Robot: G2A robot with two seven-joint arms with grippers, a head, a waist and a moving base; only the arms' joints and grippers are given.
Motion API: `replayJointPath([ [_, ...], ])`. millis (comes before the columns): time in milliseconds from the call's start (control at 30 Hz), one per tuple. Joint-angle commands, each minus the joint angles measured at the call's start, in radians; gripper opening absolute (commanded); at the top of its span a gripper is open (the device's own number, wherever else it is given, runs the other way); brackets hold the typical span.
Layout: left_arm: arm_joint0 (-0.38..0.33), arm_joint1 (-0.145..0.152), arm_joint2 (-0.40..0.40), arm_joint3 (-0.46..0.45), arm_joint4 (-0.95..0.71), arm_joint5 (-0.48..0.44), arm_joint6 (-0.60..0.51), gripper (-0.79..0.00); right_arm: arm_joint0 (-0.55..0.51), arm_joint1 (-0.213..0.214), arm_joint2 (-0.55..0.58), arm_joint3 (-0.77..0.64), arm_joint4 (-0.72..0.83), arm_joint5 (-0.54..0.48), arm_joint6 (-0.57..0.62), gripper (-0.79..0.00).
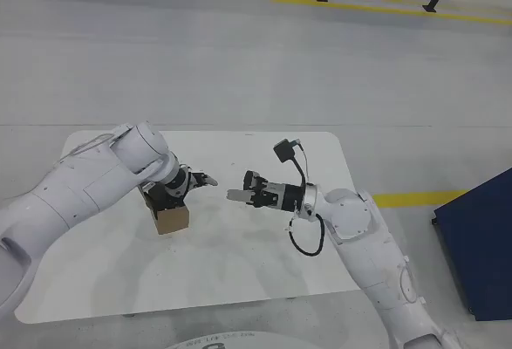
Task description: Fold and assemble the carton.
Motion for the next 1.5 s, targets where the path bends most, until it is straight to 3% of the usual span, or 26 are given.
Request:
replayJointPath([
  [0,0.012,-0.002,-0.044,0.026,-0.035,-0.022,0.086,0.000,0.038,-0.008,-0.074,-0.013,-0.122,0.114,-0.025,0.000],
  [200,0.069,-0.013,-0.188,0.053,-0.203,-0.039,0.362,0.000,0.112,-0.025,-0.189,0.017,-0.239,0.252,-0.064,0.000],
  [333,0.094,-0.014,-0.226,0.028,-0.238,-0.004,0.425,0.000,0.159,-0.034,-0.254,0.044,-0.343,0.387,-0.036,0.000],
  [700,0.129,-0.013,-0.253,-0.027,-0.210,0.046,0.430,0.000,0.268,-0.074,-0.396,0.123,-0.409,0.547,-0.076,0.000],
  [1100,0.152,-0.014,-0.268,-0.034,-0.162,0.065,0.409,0.000,0.358,-0.117,-0.492,0.209,-0.403,0.614,-0.099,0.000],
  [1400,0.156,-0.018,-0.273,-0.034,-0.132,0.077,0.371,0.000,0.422,-0.137,-0.549,0.287,-0.450,0.696,0.004,-0.028],
  [1467,0.156,-0.019,-0.274,-0.035,-0.131,0.079,0.349,0.000,0.433,-0.142,-0.558,0.299,-0.456,0.707,0.018,0.000],
])
